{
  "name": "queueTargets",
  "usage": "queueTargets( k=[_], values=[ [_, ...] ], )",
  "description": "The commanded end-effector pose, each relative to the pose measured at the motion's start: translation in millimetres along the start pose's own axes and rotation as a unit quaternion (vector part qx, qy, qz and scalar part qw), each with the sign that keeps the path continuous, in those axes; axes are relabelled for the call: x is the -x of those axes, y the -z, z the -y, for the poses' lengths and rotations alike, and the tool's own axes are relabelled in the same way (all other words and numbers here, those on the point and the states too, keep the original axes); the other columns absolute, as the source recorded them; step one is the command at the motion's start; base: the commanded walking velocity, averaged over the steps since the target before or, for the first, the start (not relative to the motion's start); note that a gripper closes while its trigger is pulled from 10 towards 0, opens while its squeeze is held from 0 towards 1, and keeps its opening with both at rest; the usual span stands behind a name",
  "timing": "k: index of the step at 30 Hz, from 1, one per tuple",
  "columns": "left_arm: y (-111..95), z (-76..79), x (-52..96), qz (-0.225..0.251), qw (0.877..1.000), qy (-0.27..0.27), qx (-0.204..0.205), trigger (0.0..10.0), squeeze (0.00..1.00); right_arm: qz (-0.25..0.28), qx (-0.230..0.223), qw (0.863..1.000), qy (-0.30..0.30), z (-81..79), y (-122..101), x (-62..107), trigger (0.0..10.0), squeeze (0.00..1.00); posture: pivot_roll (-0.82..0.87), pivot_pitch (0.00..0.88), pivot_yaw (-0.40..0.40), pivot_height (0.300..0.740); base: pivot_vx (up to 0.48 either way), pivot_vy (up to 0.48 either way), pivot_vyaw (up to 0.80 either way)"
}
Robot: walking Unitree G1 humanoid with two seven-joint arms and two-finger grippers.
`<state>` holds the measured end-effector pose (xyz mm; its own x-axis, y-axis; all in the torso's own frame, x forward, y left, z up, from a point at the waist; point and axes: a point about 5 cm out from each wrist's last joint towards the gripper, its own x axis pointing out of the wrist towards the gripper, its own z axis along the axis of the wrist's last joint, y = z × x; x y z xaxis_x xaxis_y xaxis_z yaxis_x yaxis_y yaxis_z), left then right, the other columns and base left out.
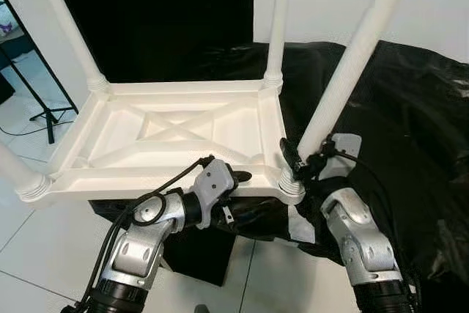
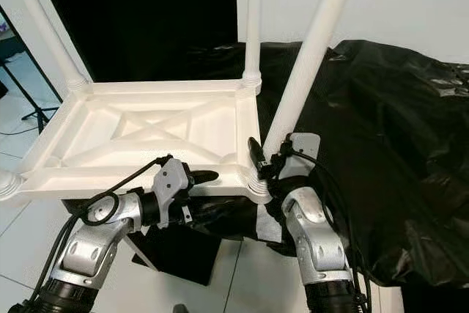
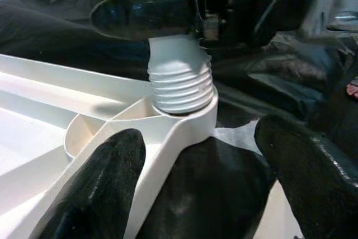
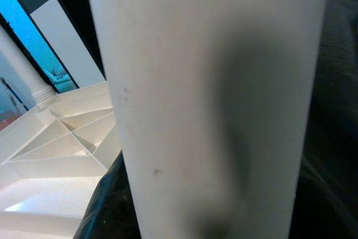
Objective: Building children table
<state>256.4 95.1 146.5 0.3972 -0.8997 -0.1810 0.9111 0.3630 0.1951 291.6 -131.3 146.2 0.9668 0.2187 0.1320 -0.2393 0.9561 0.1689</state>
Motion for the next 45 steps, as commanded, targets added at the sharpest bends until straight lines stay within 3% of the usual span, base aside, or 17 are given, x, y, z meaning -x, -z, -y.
queueTargets(
  k=[1, 4, 6, 8, 9, 11, 24, 38, 44, 45],
  values=[
    [-1, 1.3, 3.1, -0.001, 1.0, 0.01, 0.002, 10.0, 0.0, -0.015, -0.002, 1.0, 0.013, 5.6, 5, -0.8, 10.0, 0.0, 0.04, 0.0, 0.006, 0.74, 0.0, 0.0, 0.0],
    [0, 1.8, 8.6, -0.006, 1.0, -0.002, 0.007, 10.0, 0.0, -0.016, 0.013, 1.0, -0.008, 2.1, 5, -4.6, 10.0, 0.0, 0.06, 0.0, -0.008, 0.74, 0.0, 0.0, 0.0],
    [-2, 1.9, 13.1, -0.002, 1.0, -0.013, 0.012, 10.0, 0.0, -0.022, 0.07, 0.996, -0.049, -6.2, 12, -1.1, 10.0, 0.0, 0.07, 0.0, -0.014, 0.74, 0.0, 0.0, 0.0],
    [-2, 1.9, 13.1, -0.002, 1.0, -0.013, 0.012, 10.0, 0.0, -0.022, 0.07, 0.996, -0.049, -6.2, 12, -1.1, 10.0, 0.0, 0.07, 0.0, -0.014, 0.74, 0.0, 0.0, 0.0],
    [-2, 1.6, 14.6, -0.001, 1.0, -0.019, 0.014, 10.0, 0.0, -0.025, 0.098, 0.993, -0.064, -8.9, 16, 2.3, 10.0, 0.0, 0.07, 0.0, -0.015, 0.74, 0.0, 0.0, 0.0],
    [-3, 1.6, 15.7, 0.001, 1.0, -0.022, 0.014, 10.0, 0.0, -0.028, 0.112, 0.99, -0.075, -9.9, 22, 6.2, 10.0, 0.0, 0.06, 0.0, -0.013, 0.74, 0.0, 0.0, 0.0],
    [-7, -0.4, 18.8, 0.001, 0.999, -0.034, 0.013, 10.0, 0.0, -0.031, 0.125, 0.988, -0.083, -0.7, 37, 17.5, 10.0, 0.0, 0.06, 0.0, -0.001, 0.74, 0.0, 0.0, 0.0],
    [-11, -1.2, 19.9, 0.01, 0.999, -0.039, 0.028, 10.0, 0.0, -0.028, 0.204, 0.969, -0.139, -2.2, 48, 23.2, 10.0, 0.0, 0.06, 0.0, 0.012, 0.74, 0.0, 0.0, 0.0],
    [-11, -1.5, 20.5, 0.009, 0.999, -0.04, 0.028, 10.0, 0.0, -0.025, 0.199, 0.968, -0.149, -4.1, 49, 25.4, 10.0, 0.0, 0.06, 0.0, 0.012, 0.74, 0.0, 0.0, 0.0],
    [-11, -2.1, 21.4, 0.007, 0.999, -0.041, 0.029, 10.0, 0.0, -0.029, 0.18, 0.972, -0.15, -4.6, 52, 26.6, 10.0, 0.0, 0.06, 0.0, 0.015, 0.74, 0.0, 0.0, 0.0]
  ],
)
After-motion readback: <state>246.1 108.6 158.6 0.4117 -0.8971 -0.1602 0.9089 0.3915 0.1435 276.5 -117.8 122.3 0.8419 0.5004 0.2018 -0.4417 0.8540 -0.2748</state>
